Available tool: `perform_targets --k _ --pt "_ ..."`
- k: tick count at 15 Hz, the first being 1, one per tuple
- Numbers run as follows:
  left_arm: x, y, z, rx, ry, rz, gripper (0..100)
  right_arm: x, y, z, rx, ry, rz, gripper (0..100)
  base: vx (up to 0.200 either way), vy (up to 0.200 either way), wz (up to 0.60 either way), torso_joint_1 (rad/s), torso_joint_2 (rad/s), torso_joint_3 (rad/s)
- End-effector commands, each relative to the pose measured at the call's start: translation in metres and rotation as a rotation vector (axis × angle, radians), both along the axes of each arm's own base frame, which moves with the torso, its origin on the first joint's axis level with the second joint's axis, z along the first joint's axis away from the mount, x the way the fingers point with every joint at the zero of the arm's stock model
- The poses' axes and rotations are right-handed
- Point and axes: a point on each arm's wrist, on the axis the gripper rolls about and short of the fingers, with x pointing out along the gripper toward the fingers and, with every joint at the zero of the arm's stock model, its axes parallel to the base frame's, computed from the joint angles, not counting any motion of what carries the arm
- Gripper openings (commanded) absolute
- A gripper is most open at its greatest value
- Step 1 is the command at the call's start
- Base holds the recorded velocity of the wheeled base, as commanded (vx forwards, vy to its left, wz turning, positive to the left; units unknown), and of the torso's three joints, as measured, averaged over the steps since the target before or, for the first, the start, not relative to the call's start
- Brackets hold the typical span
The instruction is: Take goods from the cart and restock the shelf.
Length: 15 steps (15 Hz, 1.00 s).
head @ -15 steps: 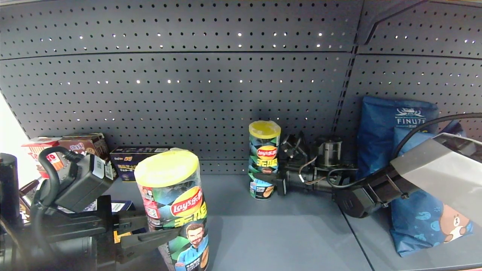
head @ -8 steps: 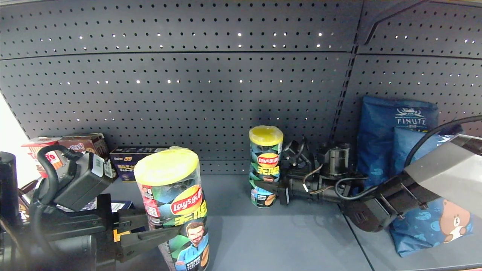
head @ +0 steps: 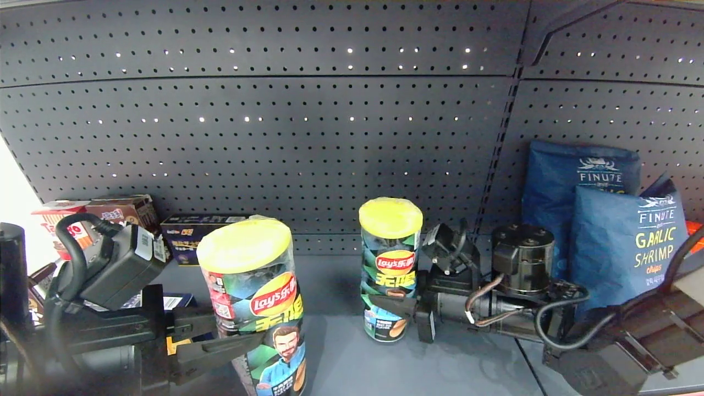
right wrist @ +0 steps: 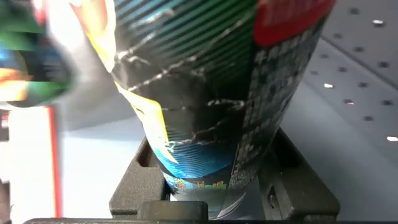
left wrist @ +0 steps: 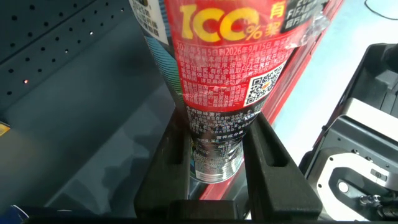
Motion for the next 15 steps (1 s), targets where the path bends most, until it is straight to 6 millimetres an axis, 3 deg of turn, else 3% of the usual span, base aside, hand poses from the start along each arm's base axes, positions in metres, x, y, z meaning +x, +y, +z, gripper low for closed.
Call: perform_targets --k 1,5,10,15 --pt "0.000 0.000 -0.001 0.001 0.001 -0.001 0 -0.019 -0.007 0.010 0.016 -0.004 0.013 0 0.000 0.000 0.00 0.000 0.00 0.000" --pt "0.000 0.000 -0.001 0.001 0.001 -0.001 0 -0.034 -0.019 0.011 0.017 -0.001 0.011 0 0.000 0.000 0.00 0.000 0.00 0.000" --pt "0.000 0.000 -0.001 0.002 0.002 0.001 0 -0.051 -0.034 -0.004 0.004 0.016 0.010 0 0.000 0.000 0.00 0.000 0.00 0.000" --pt "0.000 0.000 -0.001 0.003 0.004 0.001 0 -0.052 -0.036 -0.010 -0.001 0.025 0.003 0 0.000 0.000 0.00 0.000 0.00 0.000"
